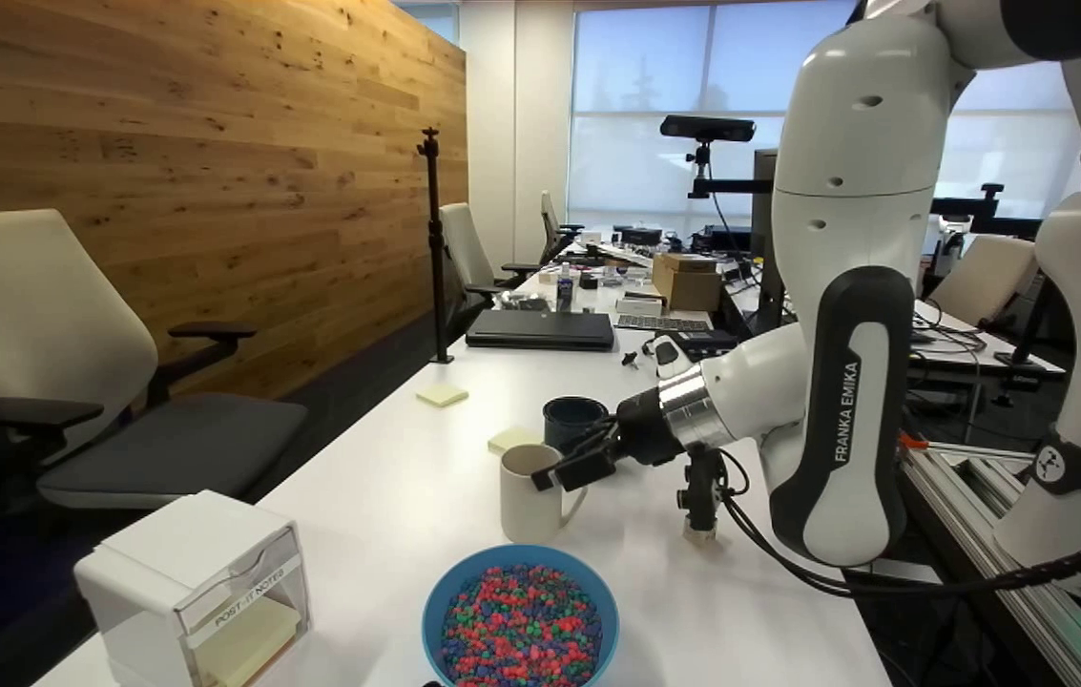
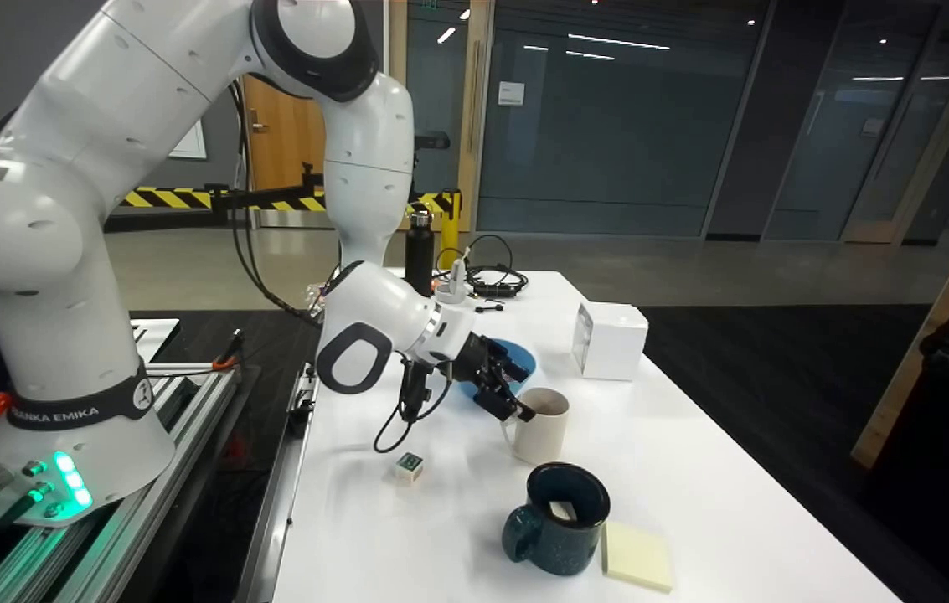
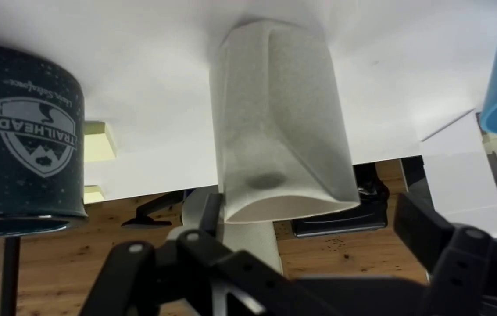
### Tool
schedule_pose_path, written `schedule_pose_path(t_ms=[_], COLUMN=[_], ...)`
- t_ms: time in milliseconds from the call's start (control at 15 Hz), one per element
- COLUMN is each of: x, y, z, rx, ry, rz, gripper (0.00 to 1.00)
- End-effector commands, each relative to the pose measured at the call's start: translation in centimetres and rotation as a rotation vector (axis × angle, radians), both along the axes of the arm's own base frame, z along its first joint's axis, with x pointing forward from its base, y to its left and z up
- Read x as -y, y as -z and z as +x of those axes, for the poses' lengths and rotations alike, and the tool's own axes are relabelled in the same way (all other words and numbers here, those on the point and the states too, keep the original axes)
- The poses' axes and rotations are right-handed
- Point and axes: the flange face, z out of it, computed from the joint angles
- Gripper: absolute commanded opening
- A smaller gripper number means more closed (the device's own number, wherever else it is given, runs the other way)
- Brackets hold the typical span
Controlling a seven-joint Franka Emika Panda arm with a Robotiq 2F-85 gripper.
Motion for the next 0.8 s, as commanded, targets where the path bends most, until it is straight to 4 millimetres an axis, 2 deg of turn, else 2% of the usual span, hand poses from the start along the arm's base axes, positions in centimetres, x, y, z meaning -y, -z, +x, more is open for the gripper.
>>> schedule_pose_path(t_ms=[0, 333, 733], x=[-0.6, -0.4, 0.9], y=[1.6, 4.6, 5.4], z=[-1.2, -2.0, -1.1], rx=[-0.025, -0.072, -0.056], ry=[-0.004, 0.028, 0.066], rz=[0.047, 0.084, 0.081], gripper=[1.0, 1.0, 1.0])
